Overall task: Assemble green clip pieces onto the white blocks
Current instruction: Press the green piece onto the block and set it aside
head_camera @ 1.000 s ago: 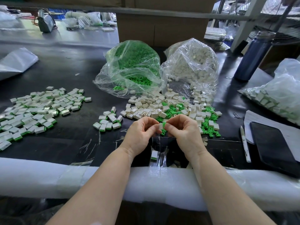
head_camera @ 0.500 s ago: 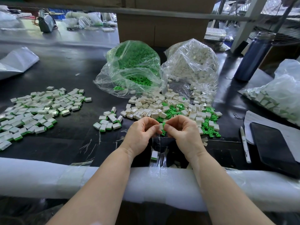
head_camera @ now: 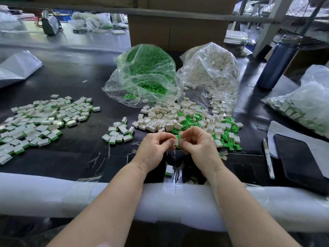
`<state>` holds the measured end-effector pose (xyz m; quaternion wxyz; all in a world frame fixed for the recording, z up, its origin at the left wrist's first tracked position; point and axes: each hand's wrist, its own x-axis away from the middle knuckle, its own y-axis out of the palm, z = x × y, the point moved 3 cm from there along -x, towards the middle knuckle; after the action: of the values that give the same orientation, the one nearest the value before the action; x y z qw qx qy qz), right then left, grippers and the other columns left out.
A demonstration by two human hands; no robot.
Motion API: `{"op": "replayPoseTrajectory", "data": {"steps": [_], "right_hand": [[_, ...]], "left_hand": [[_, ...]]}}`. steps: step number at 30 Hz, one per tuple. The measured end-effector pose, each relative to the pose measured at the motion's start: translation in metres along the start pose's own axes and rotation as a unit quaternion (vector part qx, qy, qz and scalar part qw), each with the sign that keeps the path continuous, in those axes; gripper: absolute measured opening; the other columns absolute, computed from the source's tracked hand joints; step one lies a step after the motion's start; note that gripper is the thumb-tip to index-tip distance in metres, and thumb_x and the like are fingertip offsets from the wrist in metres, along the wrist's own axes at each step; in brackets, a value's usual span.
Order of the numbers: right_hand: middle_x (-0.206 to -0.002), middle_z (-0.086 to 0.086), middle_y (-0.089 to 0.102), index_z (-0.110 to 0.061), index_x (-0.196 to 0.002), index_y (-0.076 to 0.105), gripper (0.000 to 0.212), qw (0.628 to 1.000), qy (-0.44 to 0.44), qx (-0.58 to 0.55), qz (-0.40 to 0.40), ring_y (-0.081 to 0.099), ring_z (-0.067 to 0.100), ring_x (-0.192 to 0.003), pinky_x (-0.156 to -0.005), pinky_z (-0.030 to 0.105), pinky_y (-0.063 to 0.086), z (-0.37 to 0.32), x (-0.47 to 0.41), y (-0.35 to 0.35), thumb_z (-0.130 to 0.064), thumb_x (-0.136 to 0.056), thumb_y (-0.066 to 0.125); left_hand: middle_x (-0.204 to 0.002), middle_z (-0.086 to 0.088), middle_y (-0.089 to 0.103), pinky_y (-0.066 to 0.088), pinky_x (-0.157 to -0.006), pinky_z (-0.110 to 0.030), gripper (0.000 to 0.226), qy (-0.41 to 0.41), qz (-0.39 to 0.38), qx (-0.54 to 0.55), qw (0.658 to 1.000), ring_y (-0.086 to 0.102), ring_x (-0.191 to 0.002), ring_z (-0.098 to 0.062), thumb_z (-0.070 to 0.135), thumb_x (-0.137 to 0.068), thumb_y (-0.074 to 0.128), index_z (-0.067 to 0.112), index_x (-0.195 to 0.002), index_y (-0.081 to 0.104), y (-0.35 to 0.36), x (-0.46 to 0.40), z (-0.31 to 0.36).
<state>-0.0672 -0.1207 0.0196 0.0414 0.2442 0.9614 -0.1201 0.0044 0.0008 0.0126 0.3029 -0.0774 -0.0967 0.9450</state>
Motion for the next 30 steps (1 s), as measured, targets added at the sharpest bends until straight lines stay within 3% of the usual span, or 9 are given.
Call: {"op": "replayPoseTrajectory", "data": {"steps": [5,10,14,18,24,26,30], "right_hand": [[-0.068,0.005,0.06,-0.013,-0.074,0.058,0.021,1.0,0.01,-0.007,-0.014,0.052,0.008,-0.058,-0.055,0.018,0.046,0.0,0.0009,-0.0001,0.004,-0.076,0.069],[-0.065,0.005,0.059,-0.012,-0.072,0.058,0.021,0.999,0.021,-0.024,-0.031,0.053,0.005,-0.054,-0.05,0.015,0.044,0.0005,0.0007,-0.0008,0.005,-0.075,0.07],[-0.064,0.005,0.059,-0.012,-0.072,0.059,0.021,0.998,0.028,-0.022,-0.043,0.054,0.012,-0.057,-0.05,0.016,0.044,0.0025,0.0006,-0.001,0.006,-0.076,0.069],[-0.061,0.002,0.058,-0.012,-0.075,0.059,0.019,0.998,0.027,-0.047,-0.026,0.052,0.007,-0.053,-0.05,0.016,0.044,0.0037,-0.0005,-0.0014,0.004,-0.077,0.068],[-0.064,0.0,0.065,-0.01,-0.08,0.063,0.009,0.996,0.037,-0.078,-0.002,0.059,0.006,-0.056,-0.051,0.017,0.047,0.0061,-0.0037,-0.0022,-0.002,-0.083,0.066],[-0.067,0.005,0.065,-0.011,-0.079,0.064,0.008,0.996,0.04,-0.074,0.004,0.059,0.007,-0.056,-0.051,0.017,0.048,0.0069,-0.0038,-0.0027,-0.004,-0.083,0.066],[-0.067,0.004,0.068,-0.009,-0.081,0.066,0.005,0.996,0.038,-0.079,0.001,0.06,0.008,-0.057,-0.053,0.017,0.05,0.0062,-0.0032,-0.0032,-0.009,-0.086,0.065]], "left_hand": [[-0.073,0.006,0.068,0.05,-0.086,-0.024,0.02,-0.005,0.0,-0.033,0.999,0.062,-0.075,-0.011,0.008,-0.088,0.061,0.026,-0.083,0.068,0.0013,0.0016,0.0012],[-0.088,-0.018,0.07,0.048,-0.089,-0.033,0.018,-0.003,-0.013,-0.059,0.998,0.061,-0.08,-0.02,0.006,-0.089,0.059,0.019,-0.083,0.07,0.0018,0.0029,0.0037],[-0.074,-0.007,0.065,0.047,-0.089,-0.035,0.014,-0.011,-0.028,-0.08,0.996,0.059,-0.075,-0.017,0.008,-0.09,0.058,0.013,-0.092,0.071,0.0038,0.0037,0.0027],[-0.072,0.001,0.064,0.049,-0.087,-0.032,0.014,-0.01,-0.019,-0.056,0.998,0.059,-0.073,-0.013,0.009,-0.091,0.057,0.015,-0.093,0.07,0.0035,0.0035,0.005],[-0.094,0.0,0.063,0.05,-0.08,-0.03,0.021,0.038,-0.005,-0.099,0.994,0.056,-0.078,-0.016,0.013,-0.087,0.063,0.021,-0.107,0.064,0.0039,0.0028,0.0059],[-0.092,0.002,0.061,0.049,-0.074,-0.027,0.026,0.058,0.007,-0.109,0.992,0.05,-0.072,-0.013,0.009,-0.082,0.069,0.024,-0.103,0.063,0.0031,0.0026,0.0047],[-0.08,0.01,0.061,0.048,-0.075,-0.023,0.008,0.05,0.026,-0.097,0.994,0.052,-0.07,-0.008,0.02,-0.086,0.065,0.021,-0.094,0.066,0.0023,0.0006,0.0021]]}}
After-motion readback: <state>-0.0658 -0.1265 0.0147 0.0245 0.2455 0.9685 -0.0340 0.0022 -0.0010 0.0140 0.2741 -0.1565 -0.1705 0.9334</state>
